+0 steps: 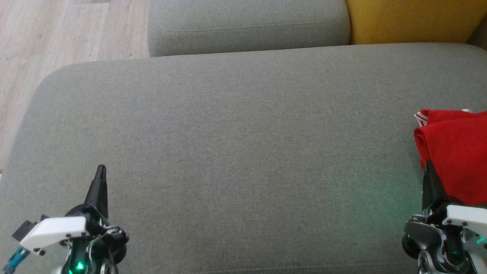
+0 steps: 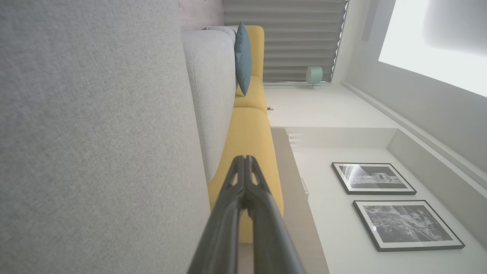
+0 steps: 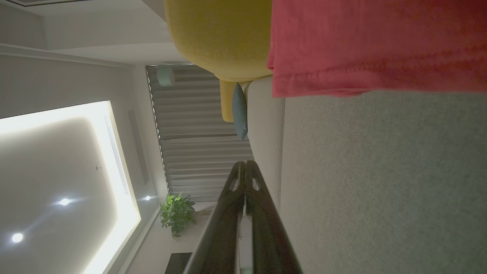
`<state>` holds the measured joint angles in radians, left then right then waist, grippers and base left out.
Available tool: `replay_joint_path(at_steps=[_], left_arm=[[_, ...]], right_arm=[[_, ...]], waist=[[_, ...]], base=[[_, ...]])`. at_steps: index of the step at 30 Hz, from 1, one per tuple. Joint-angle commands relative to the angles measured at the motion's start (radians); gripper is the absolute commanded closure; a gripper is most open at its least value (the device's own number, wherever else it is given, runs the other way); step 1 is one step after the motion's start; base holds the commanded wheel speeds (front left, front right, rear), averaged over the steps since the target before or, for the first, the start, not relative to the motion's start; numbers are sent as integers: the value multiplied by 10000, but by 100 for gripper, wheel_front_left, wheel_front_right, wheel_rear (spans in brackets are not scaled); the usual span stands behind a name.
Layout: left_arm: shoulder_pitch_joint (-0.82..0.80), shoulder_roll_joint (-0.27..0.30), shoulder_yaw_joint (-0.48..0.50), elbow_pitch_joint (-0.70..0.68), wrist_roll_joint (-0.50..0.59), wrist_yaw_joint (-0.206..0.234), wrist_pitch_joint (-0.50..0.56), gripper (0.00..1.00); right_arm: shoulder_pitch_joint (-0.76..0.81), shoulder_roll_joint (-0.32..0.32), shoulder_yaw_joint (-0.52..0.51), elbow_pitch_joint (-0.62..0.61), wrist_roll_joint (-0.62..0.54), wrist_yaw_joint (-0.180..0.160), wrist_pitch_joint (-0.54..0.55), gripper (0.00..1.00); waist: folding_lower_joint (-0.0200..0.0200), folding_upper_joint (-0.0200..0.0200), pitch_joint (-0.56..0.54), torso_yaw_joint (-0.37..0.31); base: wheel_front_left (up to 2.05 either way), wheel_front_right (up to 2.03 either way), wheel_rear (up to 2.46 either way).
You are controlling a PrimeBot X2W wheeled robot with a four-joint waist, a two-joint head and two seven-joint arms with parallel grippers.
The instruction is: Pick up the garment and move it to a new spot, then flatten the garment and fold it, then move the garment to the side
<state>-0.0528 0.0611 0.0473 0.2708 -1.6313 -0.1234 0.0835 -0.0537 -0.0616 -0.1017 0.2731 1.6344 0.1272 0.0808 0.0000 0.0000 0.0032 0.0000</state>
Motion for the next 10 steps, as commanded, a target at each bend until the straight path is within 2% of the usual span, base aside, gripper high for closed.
replay_joint_path(at_steps=[1, 10], left_arm=[[-529, 89, 393, -268, 1, -73, 79, 100], [-531, 68, 423, -267, 26, -73, 103, 100]], right_arm=[[-513, -115, 196, -303, 6, 35, 70, 100], [-516, -91, 162, -300, -23, 35, 97, 100]], waist=[[0, 0, 0, 0], [0, 0, 0, 0]], base=[[0, 0, 0], [0, 0, 0]])
